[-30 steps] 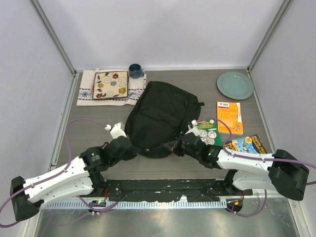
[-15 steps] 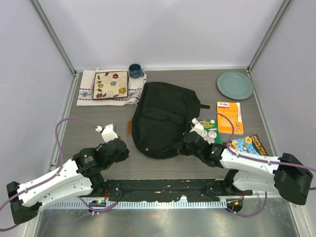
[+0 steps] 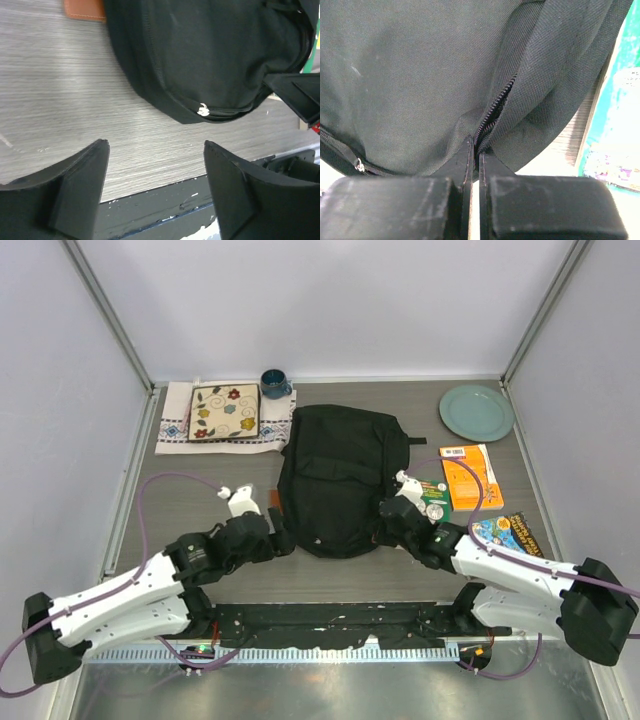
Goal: Pack the student bag
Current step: Unzip the student bag at the center of the board.
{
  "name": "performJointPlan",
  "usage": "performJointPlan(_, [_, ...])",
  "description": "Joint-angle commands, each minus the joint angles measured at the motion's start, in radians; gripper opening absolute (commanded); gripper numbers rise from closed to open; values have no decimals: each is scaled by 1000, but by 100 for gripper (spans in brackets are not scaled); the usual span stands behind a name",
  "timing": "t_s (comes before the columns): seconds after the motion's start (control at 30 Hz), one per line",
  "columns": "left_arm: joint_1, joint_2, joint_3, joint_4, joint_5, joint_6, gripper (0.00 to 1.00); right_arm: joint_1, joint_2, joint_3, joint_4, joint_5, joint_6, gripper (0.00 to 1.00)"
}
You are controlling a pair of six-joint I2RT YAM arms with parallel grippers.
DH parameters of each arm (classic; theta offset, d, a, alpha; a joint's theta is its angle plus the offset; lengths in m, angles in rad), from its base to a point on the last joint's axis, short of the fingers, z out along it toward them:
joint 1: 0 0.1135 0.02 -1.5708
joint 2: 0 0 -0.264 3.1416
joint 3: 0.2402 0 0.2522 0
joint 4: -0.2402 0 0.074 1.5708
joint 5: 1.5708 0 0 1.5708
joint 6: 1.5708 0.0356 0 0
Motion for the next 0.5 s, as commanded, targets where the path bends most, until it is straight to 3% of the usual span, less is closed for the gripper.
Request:
performJointPlan(0.0, [-4, 77, 80, 193, 64, 52, 92, -2, 2, 7, 82, -31, 3, 0])
performJointPlan(0.07, [-4, 120, 112, 216, 67, 73, 99, 12, -3, -13, 105, -43, 17, 0])
performJointPlan(0.47, [-1, 338, 269, 198, 75, 53, 100, 154, 9, -94, 200, 18, 109, 0])
